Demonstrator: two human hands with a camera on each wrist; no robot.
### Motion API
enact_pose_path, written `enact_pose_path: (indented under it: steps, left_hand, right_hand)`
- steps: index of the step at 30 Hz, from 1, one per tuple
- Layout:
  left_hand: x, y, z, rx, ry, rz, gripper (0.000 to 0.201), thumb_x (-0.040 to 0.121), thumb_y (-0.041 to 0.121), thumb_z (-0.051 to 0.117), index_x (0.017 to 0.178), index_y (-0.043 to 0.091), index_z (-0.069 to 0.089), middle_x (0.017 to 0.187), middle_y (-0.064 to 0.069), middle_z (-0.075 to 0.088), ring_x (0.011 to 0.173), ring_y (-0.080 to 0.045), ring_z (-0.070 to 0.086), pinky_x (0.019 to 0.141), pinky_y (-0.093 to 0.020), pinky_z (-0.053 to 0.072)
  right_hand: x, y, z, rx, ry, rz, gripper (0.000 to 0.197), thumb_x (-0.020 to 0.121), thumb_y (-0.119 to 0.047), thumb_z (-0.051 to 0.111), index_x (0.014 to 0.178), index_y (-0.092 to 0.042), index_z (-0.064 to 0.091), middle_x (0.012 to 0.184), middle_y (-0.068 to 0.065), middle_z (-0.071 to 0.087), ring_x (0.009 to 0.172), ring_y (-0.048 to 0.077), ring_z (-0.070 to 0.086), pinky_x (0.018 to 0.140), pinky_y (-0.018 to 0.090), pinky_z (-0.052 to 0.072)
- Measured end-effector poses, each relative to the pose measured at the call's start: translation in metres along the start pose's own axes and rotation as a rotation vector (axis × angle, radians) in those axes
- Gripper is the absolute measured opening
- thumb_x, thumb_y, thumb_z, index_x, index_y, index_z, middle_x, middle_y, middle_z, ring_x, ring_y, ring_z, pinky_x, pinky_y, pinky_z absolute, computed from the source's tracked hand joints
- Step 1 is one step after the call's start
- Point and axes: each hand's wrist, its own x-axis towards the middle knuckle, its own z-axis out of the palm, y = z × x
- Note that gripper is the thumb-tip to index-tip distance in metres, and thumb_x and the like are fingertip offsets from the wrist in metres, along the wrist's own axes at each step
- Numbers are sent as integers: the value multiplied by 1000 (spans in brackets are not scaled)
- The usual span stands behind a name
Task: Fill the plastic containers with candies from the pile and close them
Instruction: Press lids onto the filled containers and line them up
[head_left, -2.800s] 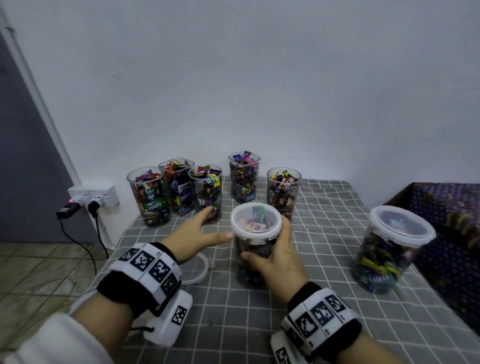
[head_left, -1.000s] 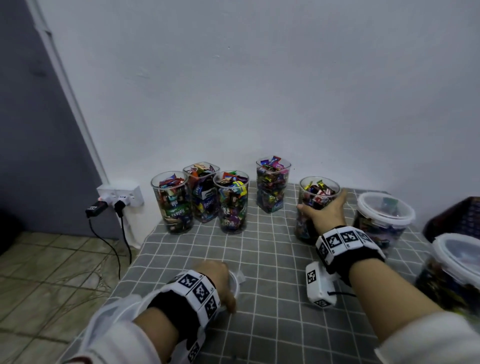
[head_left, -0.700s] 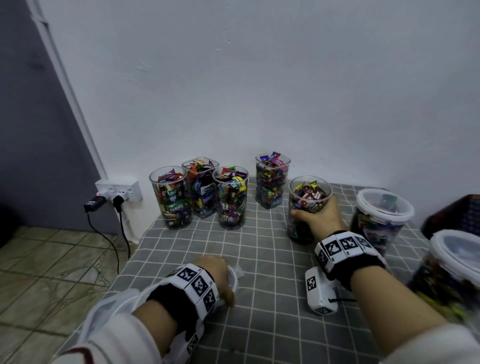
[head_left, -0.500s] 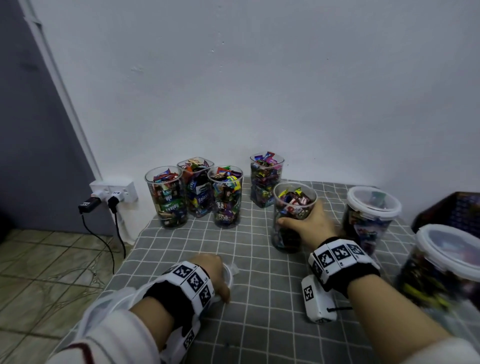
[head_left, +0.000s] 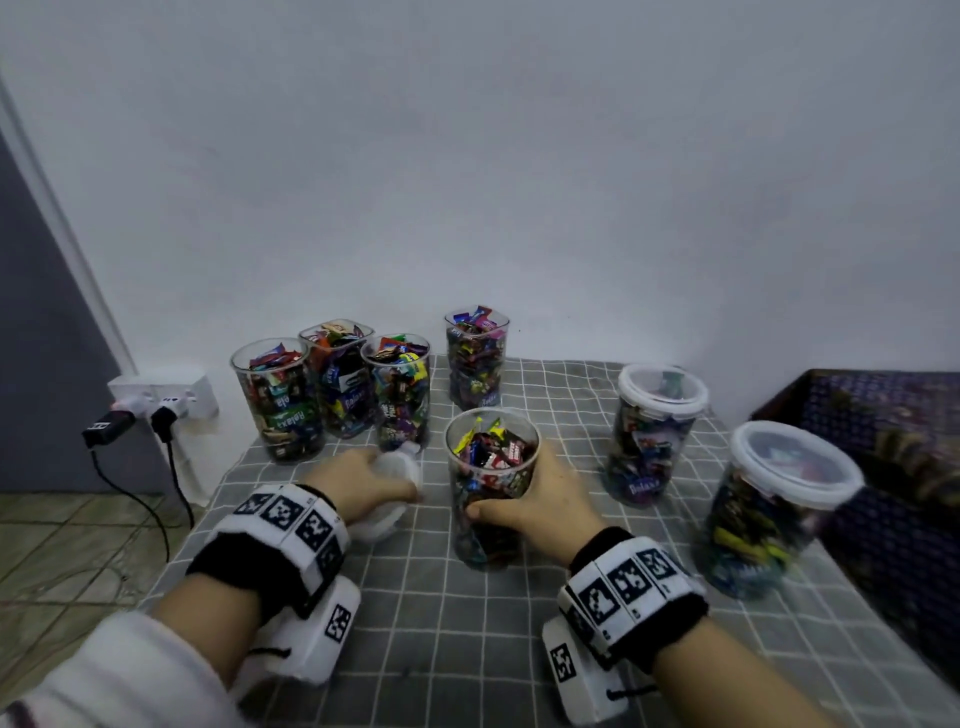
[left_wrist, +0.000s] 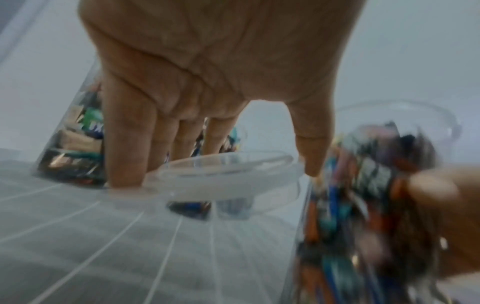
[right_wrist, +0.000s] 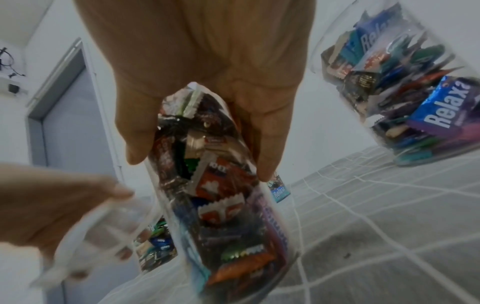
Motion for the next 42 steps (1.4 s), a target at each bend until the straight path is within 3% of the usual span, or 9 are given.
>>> enact_pose_path:
  steps: [4,7,9,12,17,26,33,42]
  left_hand:
    - [-24,24,-35,-183,108,155,94,43,74,64,122,26,56,113,0,63,92,-18,60,77,-33,52]
    - [-42,48,-52,-144,81,289,92,49,73,66,128,28,52,118,6,62,102,-13,59,84,-32,50]
    - [-51,64,-55,-5,56,338,94,55,72,68,135,28,46,129,7,57,112,-13,54,94,-30,44]
    - [-60,85,-49,240,47,379,83,70,63,66,139,25,40,136,2,51,120,-18,49,99,-30,39]
    - [-61,99,-37,393,25,383,85,71,63,65,141,22,37,138,-2,49,123,-20,47,98,-31,40]
    - [-55,105,-29,484,100,370,90,67,70,62,142,29,35,137,3,50,123,-19,47,97,-36,44]
    - [-54,107,-24,535,167,374,78,66,72,60,131,30,49,124,2,60,114,-20,54,89,-36,48]
    - [-49,106,-23,560,151,400,87,64,77,58,140,40,37,127,3,59,118,-19,52,89,-33,45]
  right_hand:
    - [-9,-3,0,-30,-29,-1,78,55,-37,87,120,-27,45,117,-6,60,109,14,55,95,32,45]
    - [-17,-7,1,-33,-42,-13,75,57,-37,86,118,-27,44,116,-5,60,108,14,56,93,31,46]
    - [-20,-8,3,-35,-62,-15,74,56,-40,85,116,-28,43,114,-6,61,106,14,57,93,34,47]
    - [-23,-8,4,-46,-69,-26,71,57,-41,84,113,-28,43,113,-4,61,106,15,57,90,33,48]
    - [-26,-10,3,-70,-66,-39,73,59,-43,83,118,-26,43,116,-2,60,109,19,56,90,36,48]
    - [-27,-11,3,-90,-61,-42,73,61,-44,82,117,-26,40,115,-2,61,107,19,56,87,33,48]
    - [-26,-6,6,-75,-58,-45,76,59,-46,81,120,-27,40,114,-3,61,108,19,56,89,38,48]
    - [-27,-6,5,-72,-79,-43,81,62,-44,81,127,-30,35,116,-3,61,110,20,56,89,34,48]
